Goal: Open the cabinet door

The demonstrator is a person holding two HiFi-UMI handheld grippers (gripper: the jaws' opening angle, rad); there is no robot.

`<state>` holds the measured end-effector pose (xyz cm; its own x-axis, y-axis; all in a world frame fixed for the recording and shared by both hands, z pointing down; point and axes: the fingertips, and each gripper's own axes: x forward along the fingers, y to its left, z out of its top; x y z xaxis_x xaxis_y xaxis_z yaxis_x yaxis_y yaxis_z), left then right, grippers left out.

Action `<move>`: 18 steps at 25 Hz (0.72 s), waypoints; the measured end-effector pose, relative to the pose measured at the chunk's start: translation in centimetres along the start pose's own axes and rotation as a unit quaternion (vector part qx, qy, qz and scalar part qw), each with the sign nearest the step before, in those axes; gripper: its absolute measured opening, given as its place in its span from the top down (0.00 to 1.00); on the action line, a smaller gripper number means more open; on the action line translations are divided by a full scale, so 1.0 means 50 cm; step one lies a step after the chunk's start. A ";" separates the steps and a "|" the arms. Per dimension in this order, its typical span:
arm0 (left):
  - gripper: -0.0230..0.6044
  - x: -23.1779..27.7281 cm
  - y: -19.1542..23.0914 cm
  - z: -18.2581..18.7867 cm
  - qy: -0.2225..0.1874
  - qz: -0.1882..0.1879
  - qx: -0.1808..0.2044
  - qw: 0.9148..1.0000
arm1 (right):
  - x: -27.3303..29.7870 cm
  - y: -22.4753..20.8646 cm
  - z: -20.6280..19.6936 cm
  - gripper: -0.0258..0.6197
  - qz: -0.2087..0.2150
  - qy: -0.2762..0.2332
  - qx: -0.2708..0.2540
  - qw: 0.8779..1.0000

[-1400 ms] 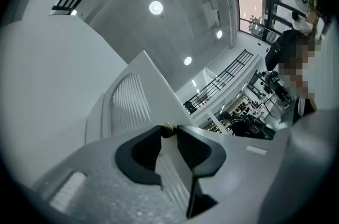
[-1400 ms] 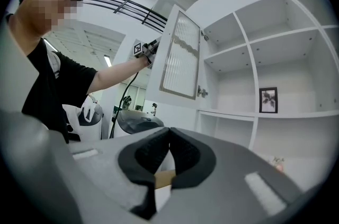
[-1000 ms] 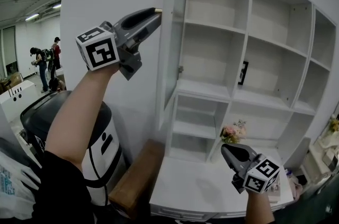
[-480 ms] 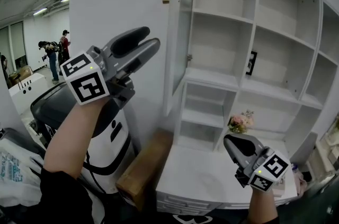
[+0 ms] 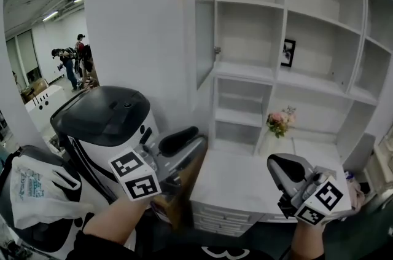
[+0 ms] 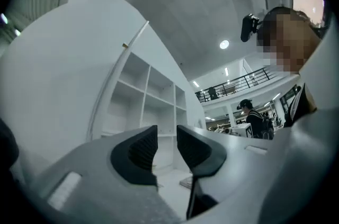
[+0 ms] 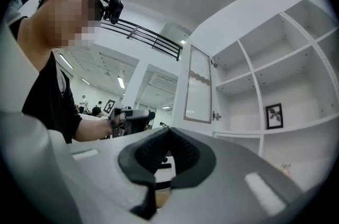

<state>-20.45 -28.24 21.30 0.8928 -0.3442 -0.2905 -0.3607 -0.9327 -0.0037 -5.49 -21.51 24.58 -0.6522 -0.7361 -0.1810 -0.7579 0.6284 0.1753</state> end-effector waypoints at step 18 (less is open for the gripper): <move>0.95 -0.074 -0.370 -0.280 0.100 -0.061 -0.017 0.993 | -0.224 0.219 -0.172 0.96 -0.033 0.028 0.100 0.994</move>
<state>-13.31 -11.21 35.85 0.9663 -0.2391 -0.0948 -0.2397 -0.9708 0.0056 -6.36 -8.54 36.85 -0.6035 -0.7867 -0.1303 -0.7905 0.6116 -0.0313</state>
